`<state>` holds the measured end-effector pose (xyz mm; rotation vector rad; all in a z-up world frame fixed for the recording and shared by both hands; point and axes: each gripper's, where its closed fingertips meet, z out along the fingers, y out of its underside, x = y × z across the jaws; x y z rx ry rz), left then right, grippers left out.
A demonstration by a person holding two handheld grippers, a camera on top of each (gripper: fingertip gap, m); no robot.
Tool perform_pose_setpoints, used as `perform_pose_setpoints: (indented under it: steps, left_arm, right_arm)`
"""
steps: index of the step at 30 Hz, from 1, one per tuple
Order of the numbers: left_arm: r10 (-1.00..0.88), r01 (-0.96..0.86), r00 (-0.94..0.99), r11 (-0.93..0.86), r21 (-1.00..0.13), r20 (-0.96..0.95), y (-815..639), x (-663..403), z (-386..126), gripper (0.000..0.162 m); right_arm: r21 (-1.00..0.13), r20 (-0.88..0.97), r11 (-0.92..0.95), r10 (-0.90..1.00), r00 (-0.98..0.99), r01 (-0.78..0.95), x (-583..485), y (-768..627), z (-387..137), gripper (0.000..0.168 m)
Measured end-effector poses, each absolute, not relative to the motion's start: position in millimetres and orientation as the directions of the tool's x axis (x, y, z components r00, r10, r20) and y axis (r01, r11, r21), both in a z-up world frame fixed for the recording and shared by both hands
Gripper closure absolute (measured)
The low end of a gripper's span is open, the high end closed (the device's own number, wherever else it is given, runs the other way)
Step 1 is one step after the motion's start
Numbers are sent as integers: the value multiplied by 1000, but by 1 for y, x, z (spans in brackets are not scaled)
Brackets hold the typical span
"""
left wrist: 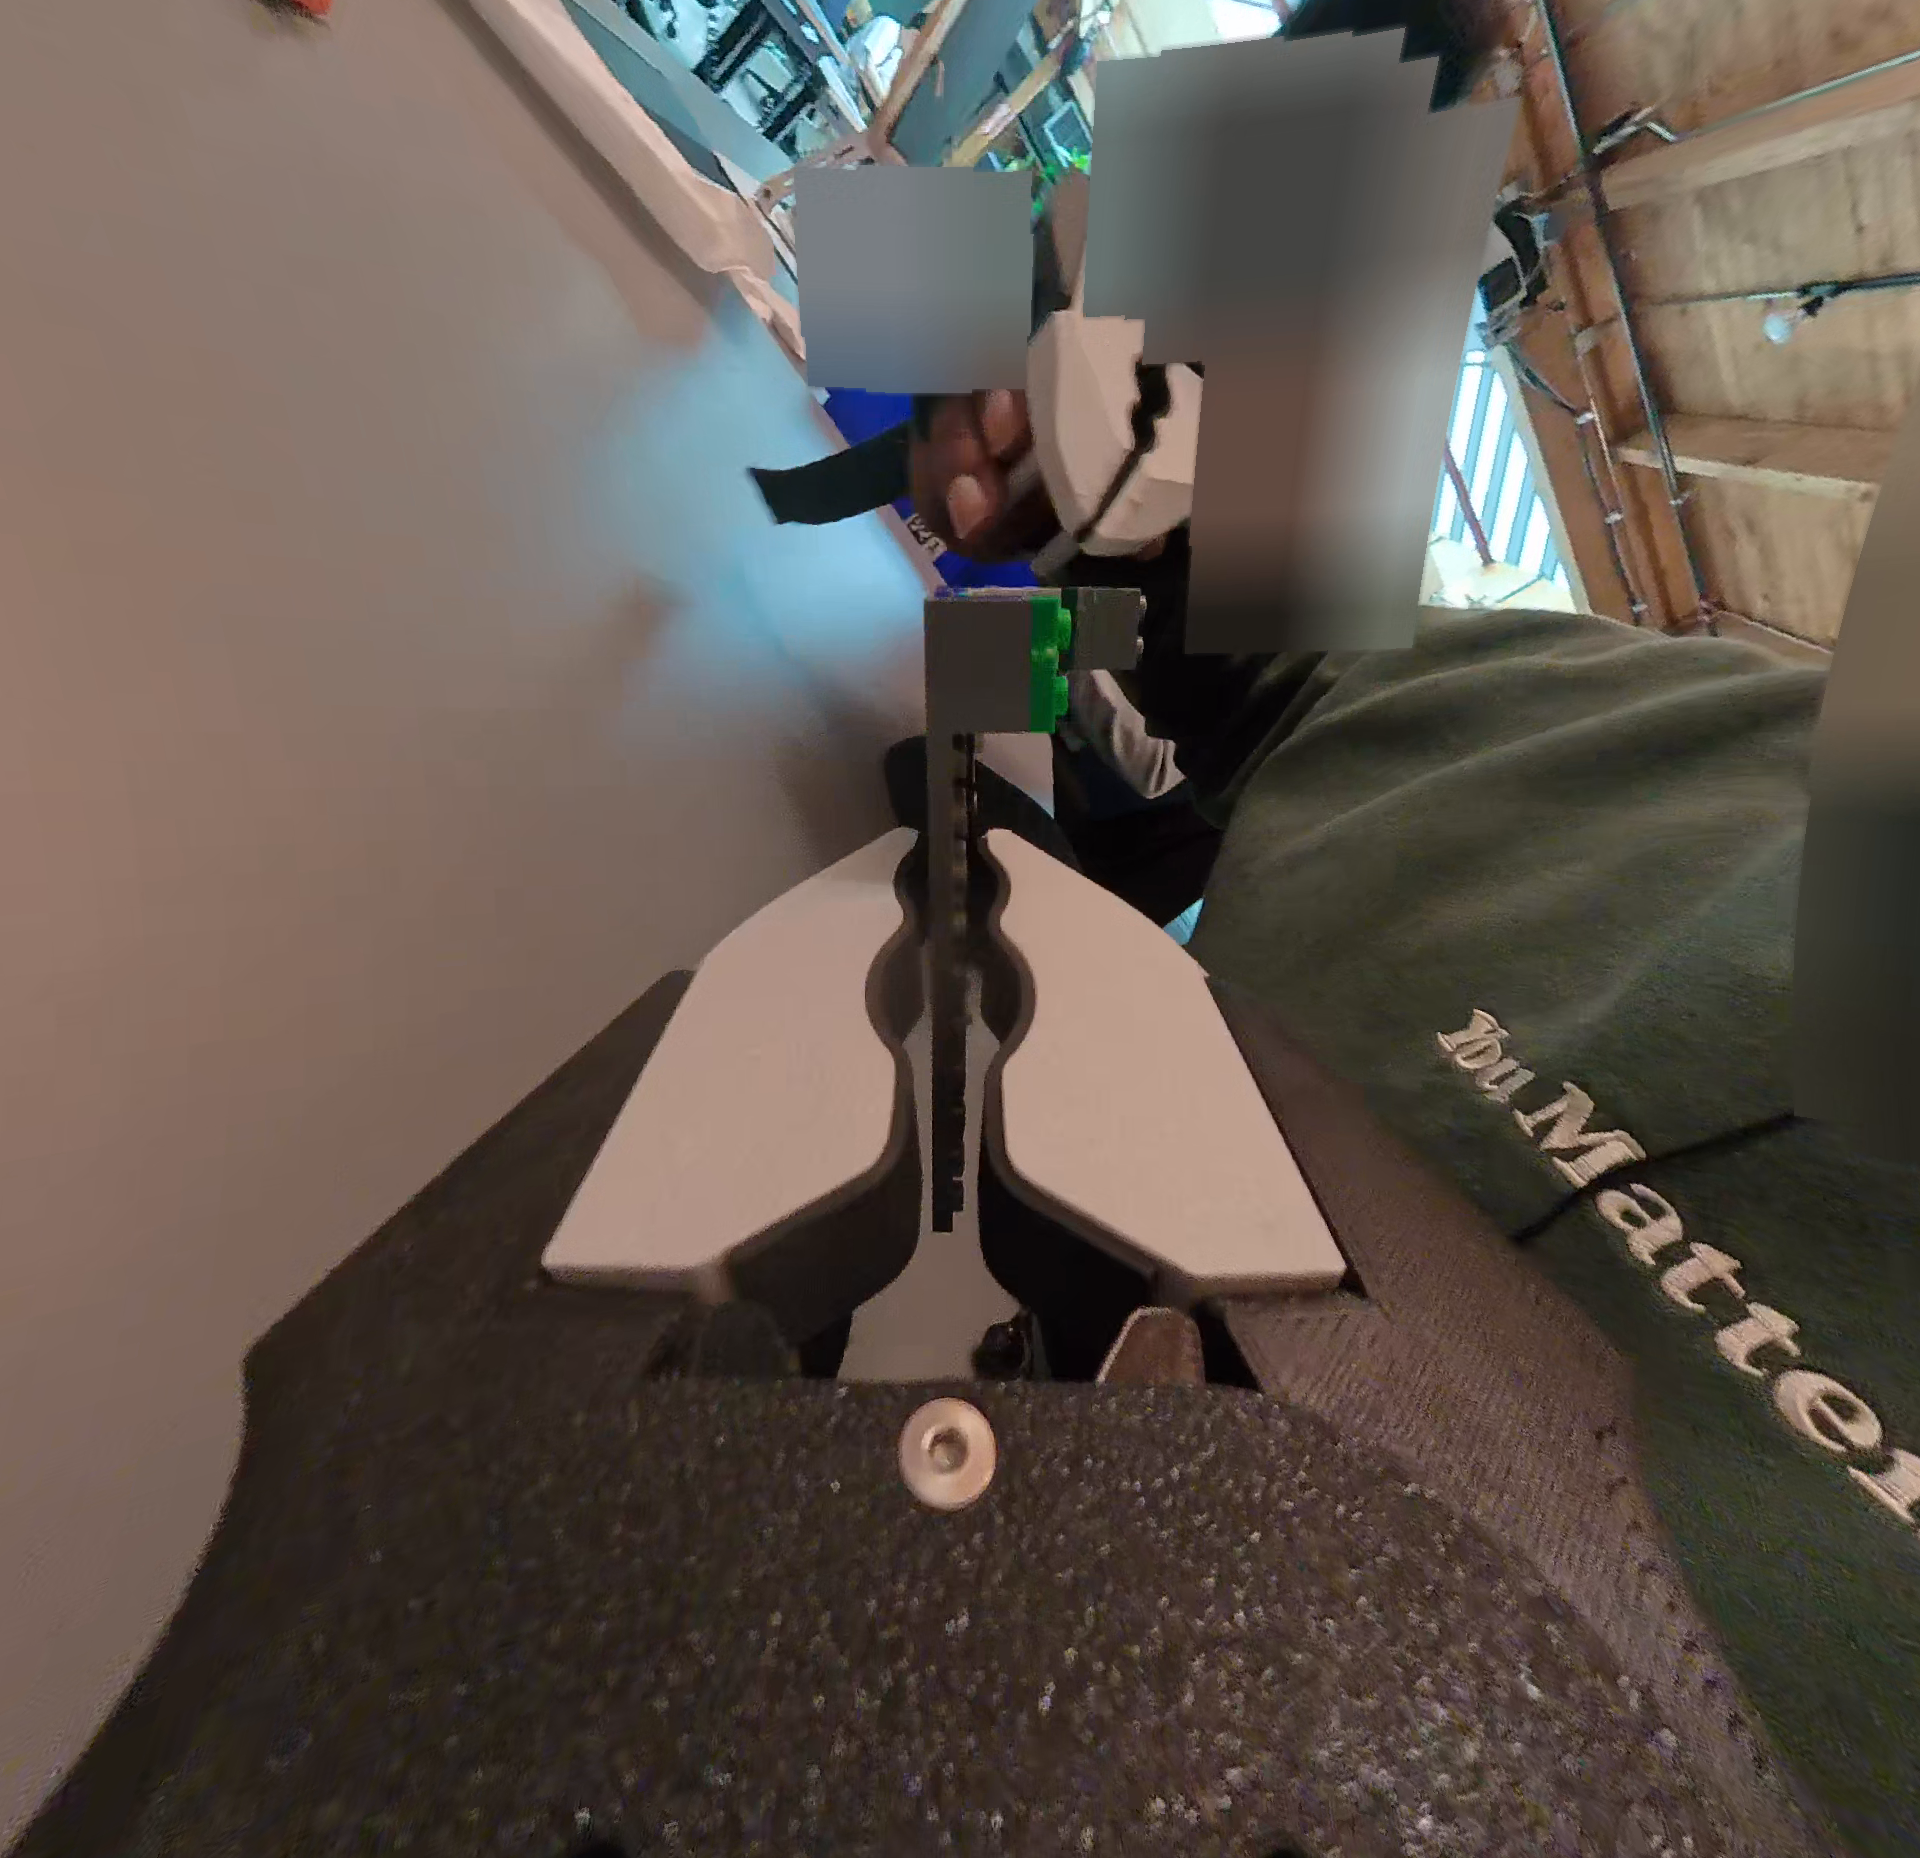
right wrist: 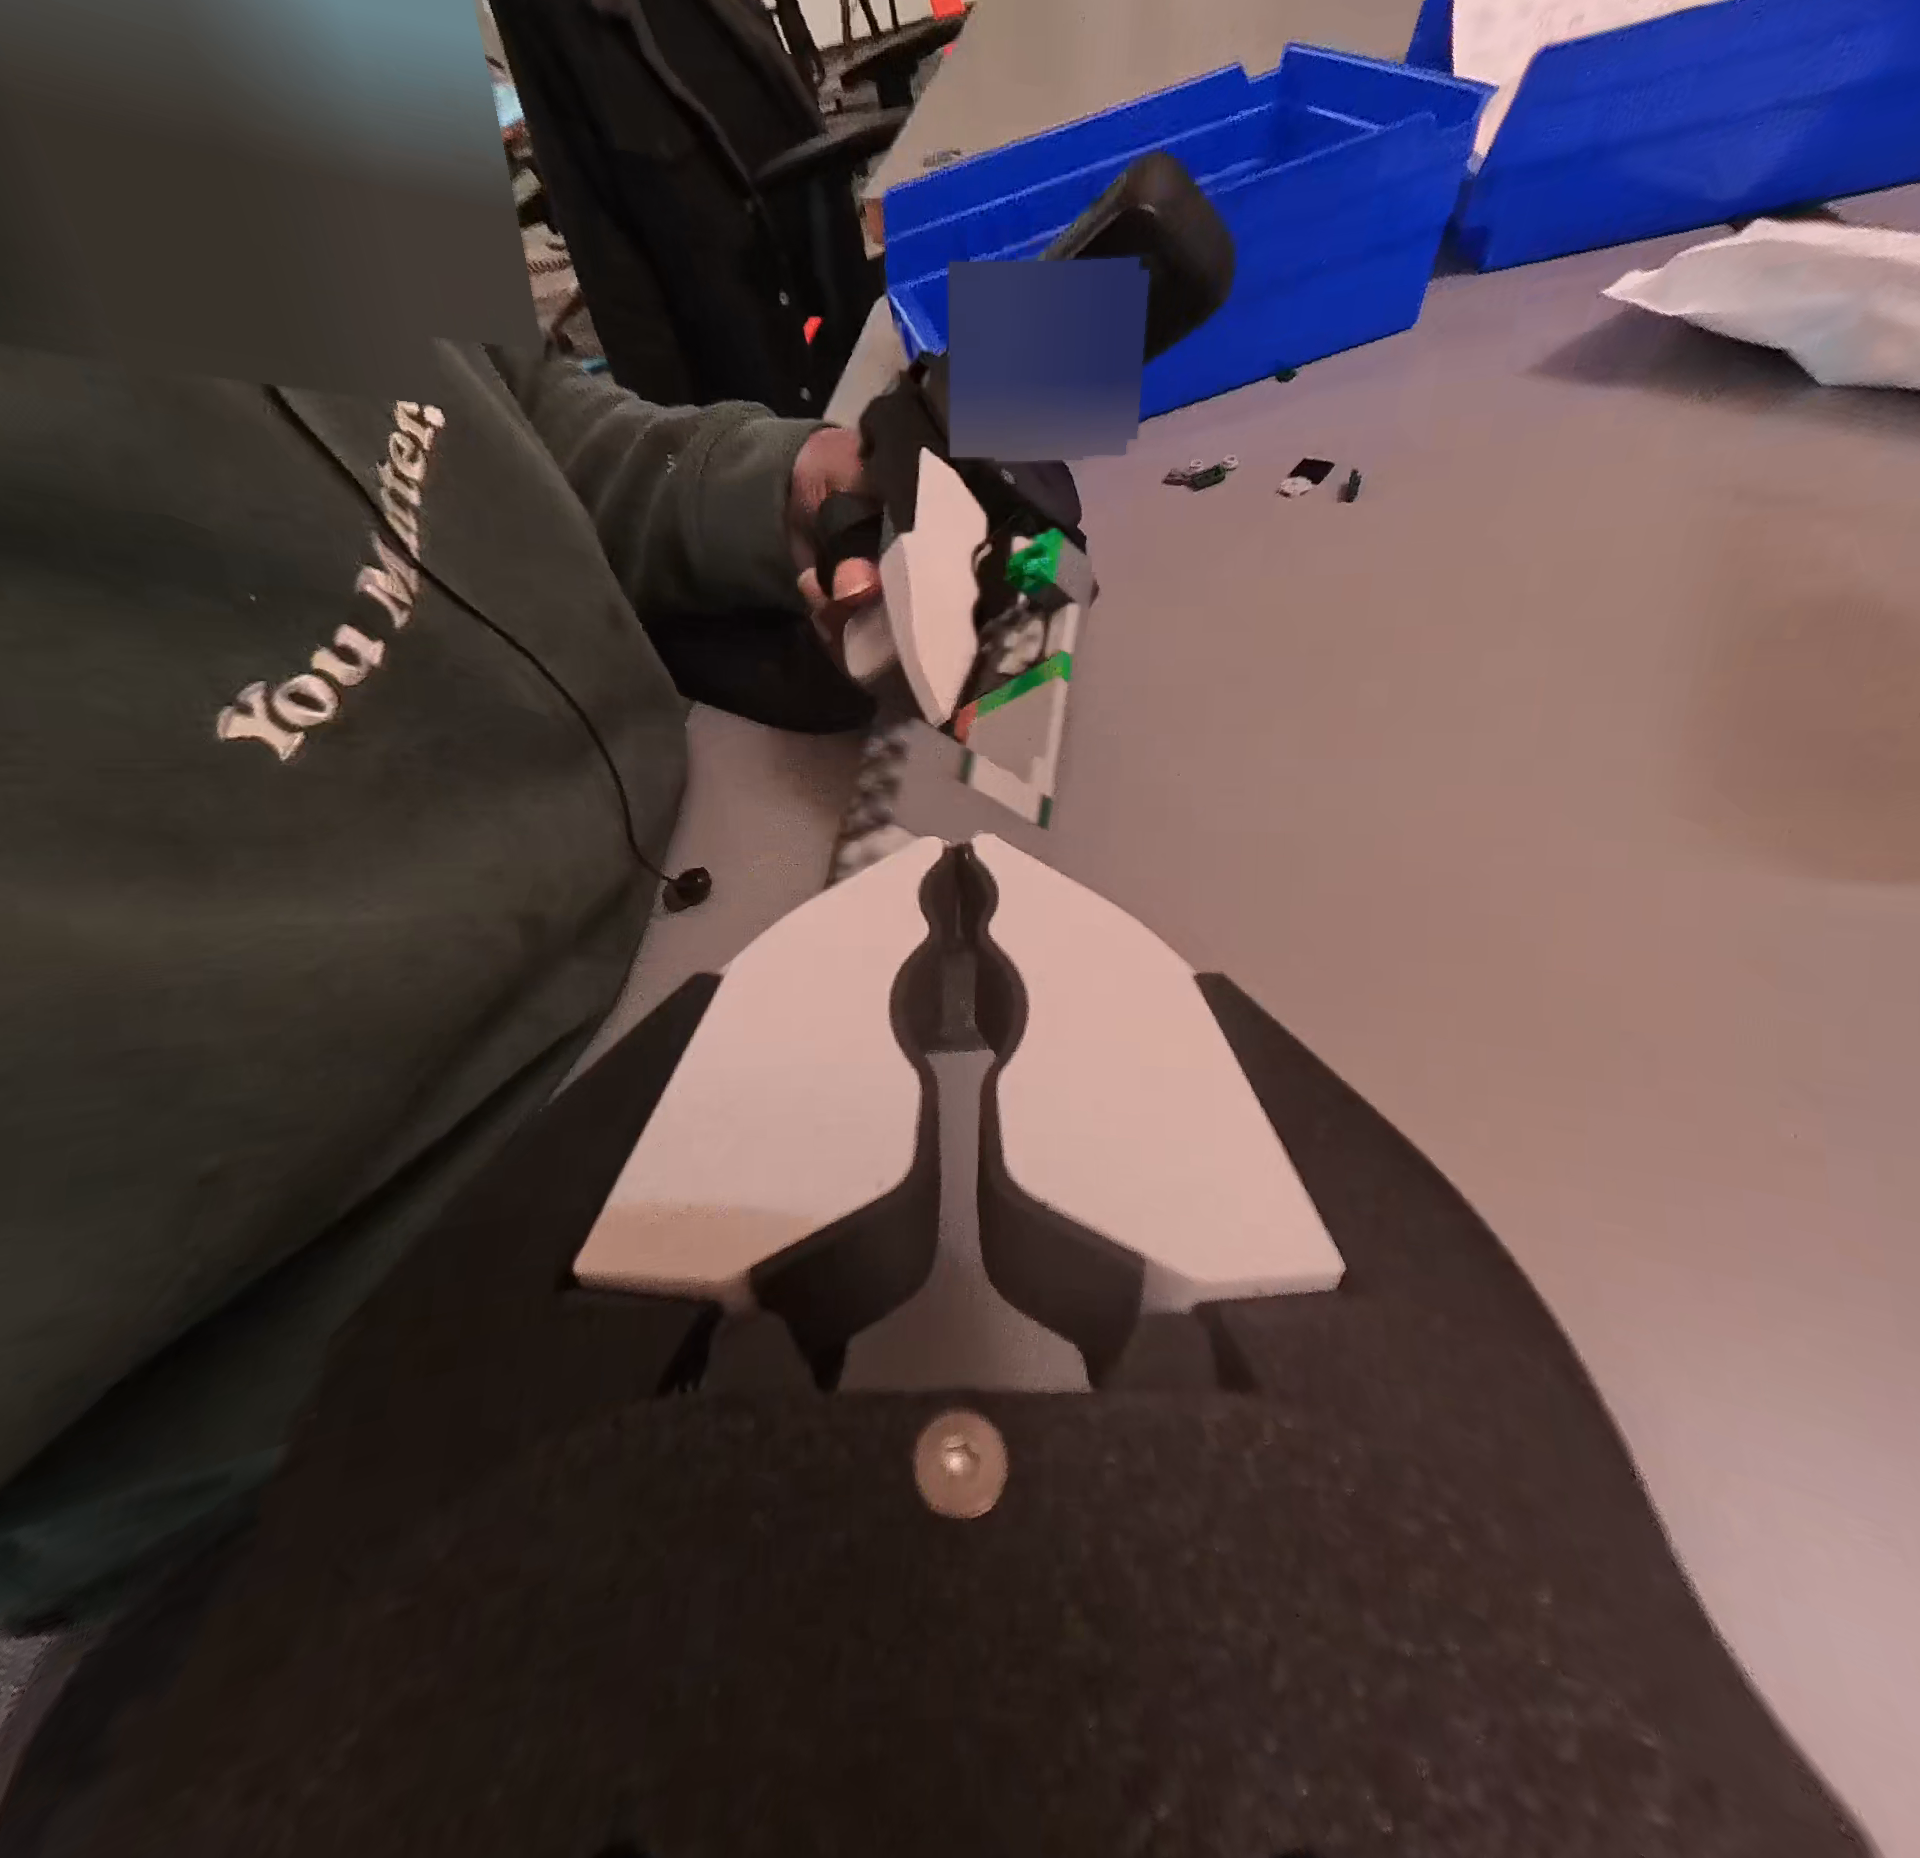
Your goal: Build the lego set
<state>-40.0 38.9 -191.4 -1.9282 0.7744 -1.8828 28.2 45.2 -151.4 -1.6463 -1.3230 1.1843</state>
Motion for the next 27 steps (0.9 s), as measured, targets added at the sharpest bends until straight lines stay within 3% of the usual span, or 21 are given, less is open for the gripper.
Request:
perform_pose_setpoints:
  steps: [2, 7, 15, 19, 22, 27]
  left_arm:
    - [-580, -134, 5, -807, -575, 814, 44, -41, -195, 156]
    - [-578, -132, 34, -811, -570, 815, 47, -40, -198, 156]
    - [-602, -142, 41, -794, -591, 798, 44, -44, -199, 154]
    - [-609, -149, 32, -787, -599, 793, 41, -45, -201, 154]
    - [-597, -167, -83, -781, -602, 798, 26, -36, -184, 156]
    - [-629, -165, 0, -767, -621, 777, 39, -37, -192, 156]
  right_arm:
    - [-915, -184, -193, 981, 59, 354, 27, 40, -151, 154]
    - [-900, -36, -93, 990, 140, 426, 23, 44, -161, 162]
    - [-864, 51, -25, 989, 138, 502, 22, 44, -174, 162]
    - [-867, 74, -16, 984, 159, 497, 22, 46, -178, 164]
    - [-866, 58, -21, 988, 141, 499, 21, 44, -185, 168]
    - [-917, -20, -101, 978, 207, 386, 31, 60, -168, 168]
